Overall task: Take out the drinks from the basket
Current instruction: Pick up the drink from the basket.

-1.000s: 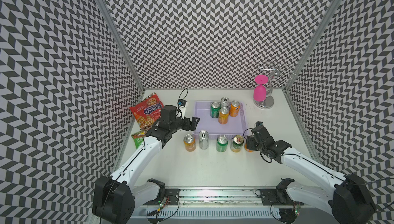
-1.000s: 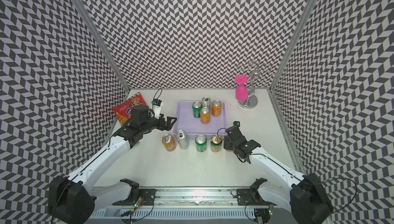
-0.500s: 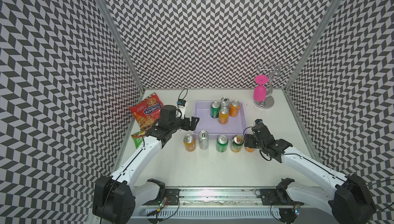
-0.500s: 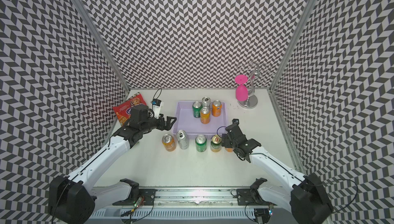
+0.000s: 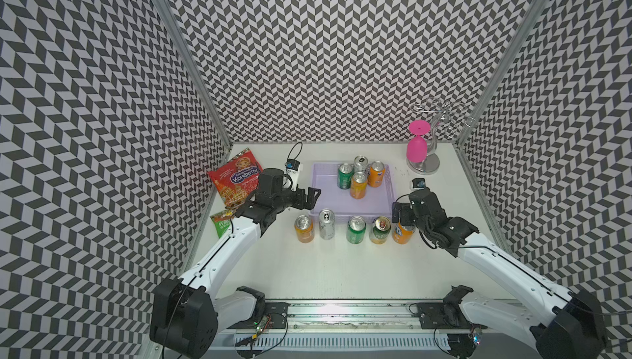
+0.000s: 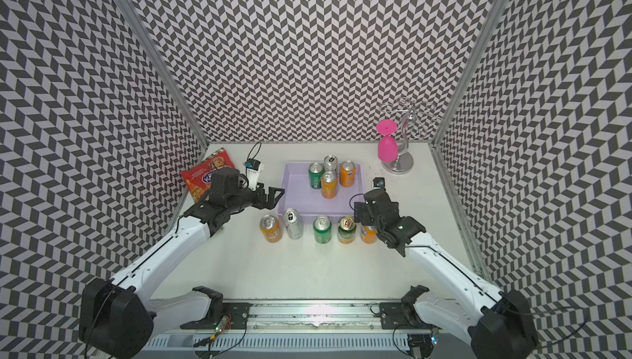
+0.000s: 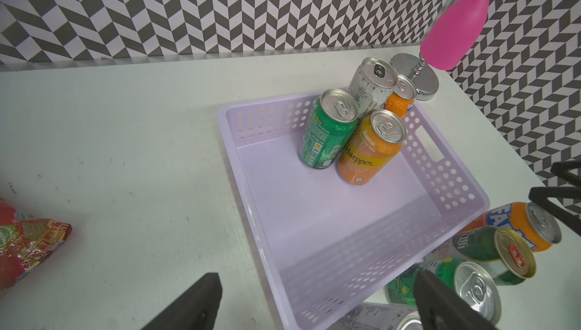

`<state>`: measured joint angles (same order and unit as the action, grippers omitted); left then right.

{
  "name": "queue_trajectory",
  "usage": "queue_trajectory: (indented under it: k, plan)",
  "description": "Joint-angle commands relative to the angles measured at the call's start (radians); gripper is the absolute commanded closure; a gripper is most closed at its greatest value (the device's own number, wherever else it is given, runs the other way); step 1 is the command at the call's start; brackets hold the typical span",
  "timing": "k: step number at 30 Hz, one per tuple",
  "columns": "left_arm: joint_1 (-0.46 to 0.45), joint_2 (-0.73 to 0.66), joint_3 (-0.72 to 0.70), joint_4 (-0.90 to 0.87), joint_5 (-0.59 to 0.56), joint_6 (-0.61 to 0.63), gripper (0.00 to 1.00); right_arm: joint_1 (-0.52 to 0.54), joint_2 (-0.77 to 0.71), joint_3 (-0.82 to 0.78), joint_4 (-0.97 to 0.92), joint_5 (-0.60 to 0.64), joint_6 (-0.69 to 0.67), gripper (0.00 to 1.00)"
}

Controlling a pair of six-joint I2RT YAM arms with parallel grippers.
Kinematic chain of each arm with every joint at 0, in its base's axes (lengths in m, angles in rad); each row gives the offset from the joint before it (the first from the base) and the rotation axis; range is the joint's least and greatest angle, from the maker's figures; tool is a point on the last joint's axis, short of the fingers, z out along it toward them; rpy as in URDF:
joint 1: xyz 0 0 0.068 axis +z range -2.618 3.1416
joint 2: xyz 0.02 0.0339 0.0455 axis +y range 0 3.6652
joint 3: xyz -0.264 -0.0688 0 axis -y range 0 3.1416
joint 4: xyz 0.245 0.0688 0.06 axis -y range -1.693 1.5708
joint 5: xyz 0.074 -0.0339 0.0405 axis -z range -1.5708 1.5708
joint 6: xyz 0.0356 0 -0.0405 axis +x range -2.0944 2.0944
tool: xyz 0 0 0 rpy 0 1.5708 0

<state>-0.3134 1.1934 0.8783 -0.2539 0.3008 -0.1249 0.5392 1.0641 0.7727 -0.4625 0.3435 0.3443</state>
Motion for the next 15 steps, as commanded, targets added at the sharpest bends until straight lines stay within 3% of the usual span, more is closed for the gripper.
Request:
queue_trajectory:
  k: [1, 9, 15]
  plan:
    - [-0.002, 0.015, -0.004, 0.027, 0.007, -0.009, 0.01, -0.024, -0.014, 0.052, 0.071, 0.017, -0.086, 0.00]
    - [-0.085, 0.068, 0.053, -0.005, -0.066, -0.050, 0.01, -0.166, 0.010, 0.089, 0.153, -0.086, -0.174, 0.00]
    - [-0.220, 0.148, 0.143, -0.014, -0.175, -0.083, 0.01, -0.253, 0.006, 0.074, 0.183, -0.156, -0.174, 0.00]
